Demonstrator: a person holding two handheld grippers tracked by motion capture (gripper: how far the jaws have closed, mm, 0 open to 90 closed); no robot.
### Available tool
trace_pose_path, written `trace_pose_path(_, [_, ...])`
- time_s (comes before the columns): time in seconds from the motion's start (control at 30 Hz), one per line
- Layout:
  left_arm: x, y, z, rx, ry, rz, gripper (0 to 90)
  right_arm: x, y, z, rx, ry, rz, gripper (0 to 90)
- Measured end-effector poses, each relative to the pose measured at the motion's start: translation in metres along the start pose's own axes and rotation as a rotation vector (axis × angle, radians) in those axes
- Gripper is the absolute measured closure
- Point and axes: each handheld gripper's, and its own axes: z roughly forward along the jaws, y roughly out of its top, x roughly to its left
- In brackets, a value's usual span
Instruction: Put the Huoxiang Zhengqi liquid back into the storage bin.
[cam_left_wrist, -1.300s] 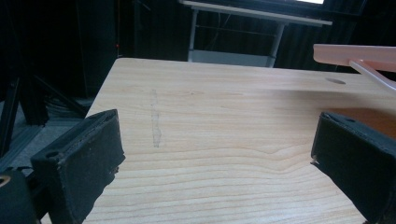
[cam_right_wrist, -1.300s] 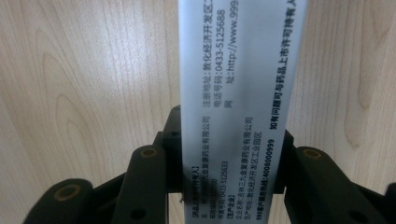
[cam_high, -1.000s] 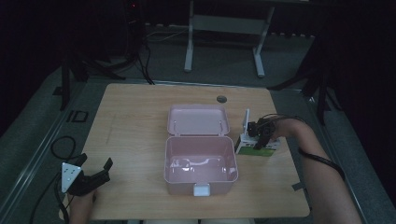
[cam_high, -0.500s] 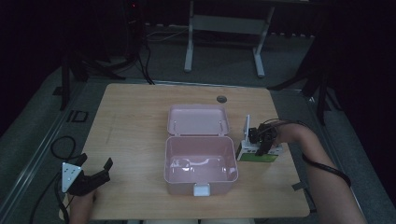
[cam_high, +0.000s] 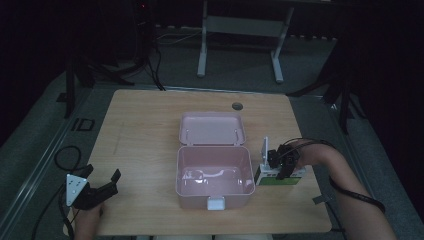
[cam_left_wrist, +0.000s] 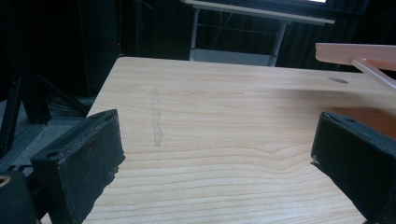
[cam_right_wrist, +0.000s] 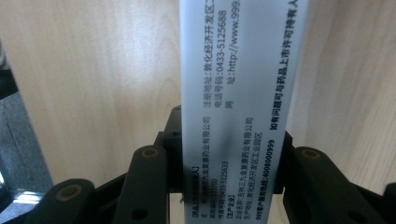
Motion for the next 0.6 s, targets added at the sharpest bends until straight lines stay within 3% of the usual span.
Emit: trace_pose_path(0.6, [0.001, 0.000, 0.000, 0.001, -0.002, -0.005, 2.2, 0.025, -0.004, -0.029, 0.011, -0.030, 0.008, 63.1])
